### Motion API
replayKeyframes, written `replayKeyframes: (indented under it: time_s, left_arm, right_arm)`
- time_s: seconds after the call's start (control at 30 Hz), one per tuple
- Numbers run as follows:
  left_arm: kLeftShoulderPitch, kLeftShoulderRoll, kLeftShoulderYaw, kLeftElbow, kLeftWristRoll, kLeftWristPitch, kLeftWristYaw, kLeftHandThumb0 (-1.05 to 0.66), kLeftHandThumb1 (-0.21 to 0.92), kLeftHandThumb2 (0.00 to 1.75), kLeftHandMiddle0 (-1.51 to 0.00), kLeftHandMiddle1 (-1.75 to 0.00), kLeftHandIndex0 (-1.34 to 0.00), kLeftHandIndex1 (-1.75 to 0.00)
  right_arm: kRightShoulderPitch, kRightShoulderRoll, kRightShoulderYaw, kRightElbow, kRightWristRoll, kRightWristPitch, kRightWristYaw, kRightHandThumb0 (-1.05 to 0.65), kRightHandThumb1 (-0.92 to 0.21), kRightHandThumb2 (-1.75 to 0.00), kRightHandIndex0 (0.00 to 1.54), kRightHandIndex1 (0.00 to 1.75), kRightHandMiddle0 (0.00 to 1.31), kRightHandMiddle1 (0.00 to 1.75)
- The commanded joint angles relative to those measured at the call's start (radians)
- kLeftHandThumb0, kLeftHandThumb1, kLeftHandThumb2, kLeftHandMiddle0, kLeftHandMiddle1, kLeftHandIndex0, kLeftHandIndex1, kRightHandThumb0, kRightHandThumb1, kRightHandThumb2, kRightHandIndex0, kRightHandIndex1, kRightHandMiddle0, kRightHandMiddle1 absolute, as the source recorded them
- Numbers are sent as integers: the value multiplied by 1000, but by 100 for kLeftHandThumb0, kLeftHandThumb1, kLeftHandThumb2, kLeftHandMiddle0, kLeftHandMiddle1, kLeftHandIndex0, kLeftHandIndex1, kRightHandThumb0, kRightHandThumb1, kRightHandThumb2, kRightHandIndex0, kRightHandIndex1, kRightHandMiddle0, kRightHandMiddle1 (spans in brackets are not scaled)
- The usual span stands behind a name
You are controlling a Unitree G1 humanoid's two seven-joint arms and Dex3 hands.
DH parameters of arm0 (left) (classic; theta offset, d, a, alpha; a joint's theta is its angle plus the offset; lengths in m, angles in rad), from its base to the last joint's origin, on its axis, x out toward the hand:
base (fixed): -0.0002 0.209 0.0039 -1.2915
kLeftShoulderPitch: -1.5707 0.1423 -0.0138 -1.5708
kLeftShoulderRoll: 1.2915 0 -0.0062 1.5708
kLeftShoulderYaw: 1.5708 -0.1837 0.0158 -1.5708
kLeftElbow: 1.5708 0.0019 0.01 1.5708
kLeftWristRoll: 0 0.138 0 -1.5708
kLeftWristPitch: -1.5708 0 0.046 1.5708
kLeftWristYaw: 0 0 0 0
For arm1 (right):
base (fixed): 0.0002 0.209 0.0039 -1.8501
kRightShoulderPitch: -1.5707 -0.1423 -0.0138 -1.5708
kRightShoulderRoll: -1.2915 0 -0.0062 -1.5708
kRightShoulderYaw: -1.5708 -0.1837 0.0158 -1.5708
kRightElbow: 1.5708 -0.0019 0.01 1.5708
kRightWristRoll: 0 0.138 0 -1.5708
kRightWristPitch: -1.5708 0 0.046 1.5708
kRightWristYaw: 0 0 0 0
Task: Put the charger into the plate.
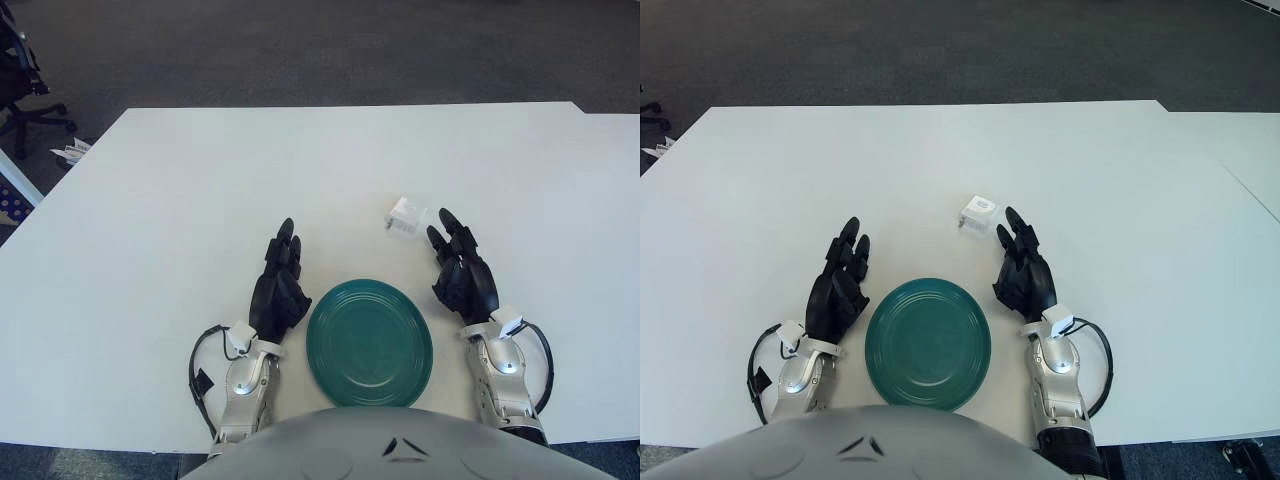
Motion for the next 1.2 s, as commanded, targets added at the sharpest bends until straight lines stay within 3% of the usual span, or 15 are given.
replayKeyframes:
  time_s: [0.0,0.2,0.37,0.53,0.6,0.77,1.0,1.17]
  left_arm:
    - [42,-40,-14,79,-19,40,-2,-103,92,111,-5,0,0,-22]
    - [32,-40,-17,90,-30,31,-11,-103,92,110,-4,0,0,-22]
    - [20,-51,-15,105,-65,38,-26,-103,92,110,-3,0,0,-22]
    - [10,-55,-14,124,-72,25,-28,-102,92,109,-2,0,0,-22]
    - [7,-56,-14,129,-71,21,-27,-102,92,109,-2,0,0,-23]
    - [0,-58,-16,145,-64,9,-25,-102,92,107,-2,0,0,-24]
    - [0,-63,-18,143,-57,4,-14,-101,92,106,-3,0,0,-23]
    - [-4,-68,-18,145,-85,9,-34,-101,92,105,-2,0,0,-23]
  right_arm:
    - [-104,-97,-57,20,-75,17,-63,-89,-92,-93,12,0,0,34]
    - [-258,-178,-25,11,-300,41,-195,-89,-92,-79,14,1,0,43]
    - [-389,-281,32,33,-476,67,-241,-90,-92,-64,16,1,0,54]
    - [-467,-350,95,35,-601,104,-244,-92,-92,-55,16,1,0,61]
    - [-481,-361,109,38,-619,114,-246,-93,-92,-54,16,0,0,62]
    - [-611,-368,219,59,-767,190,-230,-96,-92,-53,17,1,0,68]
    - [-694,-362,297,132,-812,213,-223,-98,-92,-52,21,2,0,74]
    - [-789,-325,361,267,-827,222,-228,-100,-92,-55,23,2,0,77]
